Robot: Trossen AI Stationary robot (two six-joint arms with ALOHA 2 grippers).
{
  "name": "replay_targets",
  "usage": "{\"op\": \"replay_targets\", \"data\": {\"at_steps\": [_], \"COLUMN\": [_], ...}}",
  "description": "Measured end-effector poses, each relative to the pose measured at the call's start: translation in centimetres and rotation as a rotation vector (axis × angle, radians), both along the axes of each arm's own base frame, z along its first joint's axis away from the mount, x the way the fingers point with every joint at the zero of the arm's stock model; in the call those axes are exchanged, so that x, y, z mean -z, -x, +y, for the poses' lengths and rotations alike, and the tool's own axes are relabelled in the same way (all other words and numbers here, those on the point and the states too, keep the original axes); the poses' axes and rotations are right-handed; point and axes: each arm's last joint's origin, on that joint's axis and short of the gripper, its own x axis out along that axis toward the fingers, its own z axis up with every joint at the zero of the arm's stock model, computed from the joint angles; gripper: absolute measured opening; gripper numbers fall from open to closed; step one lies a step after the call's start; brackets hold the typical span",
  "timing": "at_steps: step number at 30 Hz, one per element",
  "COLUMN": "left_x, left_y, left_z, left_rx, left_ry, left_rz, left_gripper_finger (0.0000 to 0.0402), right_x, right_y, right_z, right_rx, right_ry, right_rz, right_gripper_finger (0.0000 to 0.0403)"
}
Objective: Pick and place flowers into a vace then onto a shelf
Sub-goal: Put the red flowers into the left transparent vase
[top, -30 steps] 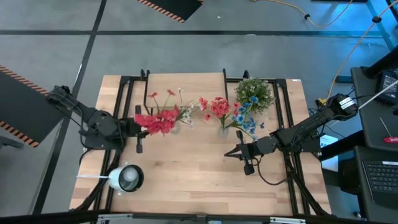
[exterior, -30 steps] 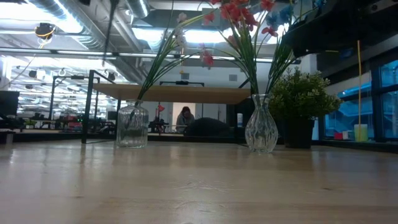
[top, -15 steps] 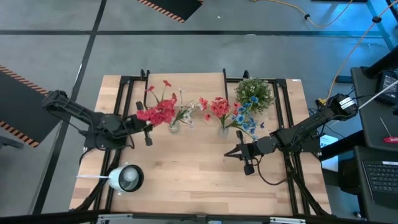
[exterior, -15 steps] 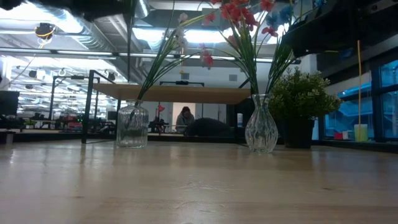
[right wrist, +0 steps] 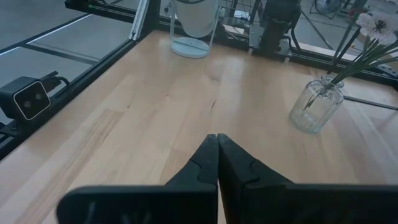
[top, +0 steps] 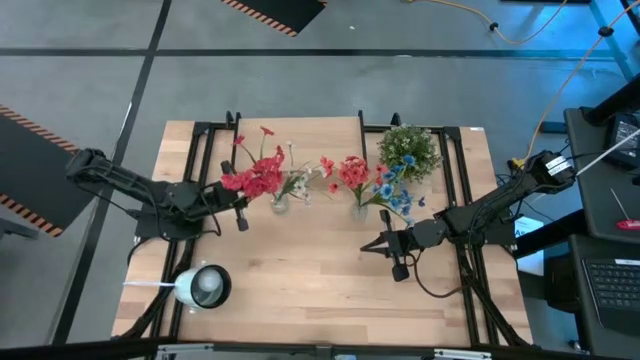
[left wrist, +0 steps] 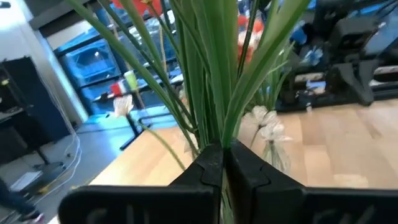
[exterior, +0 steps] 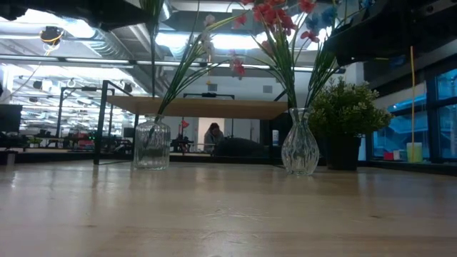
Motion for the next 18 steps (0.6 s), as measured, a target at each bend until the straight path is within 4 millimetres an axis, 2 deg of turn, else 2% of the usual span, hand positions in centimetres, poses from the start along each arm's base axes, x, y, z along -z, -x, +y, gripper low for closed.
{"op": "replay_targets", "data": {"at_steps": [18], "left_x": [2.1], "left_y": [-2.0], "left_z": [0.9], "left_rx": [-0.107], "left_ry": [0.027], "left_rz": [0.112], "left_gripper_finger": [0.0003], "right_x": [0.0], "right_y": [0.0], "right_z": [0.0], "right_rx": [0.000], "right_ry": [0.000], "right_rz": [0.000], "right_gripper_finger": [0.0000]}}
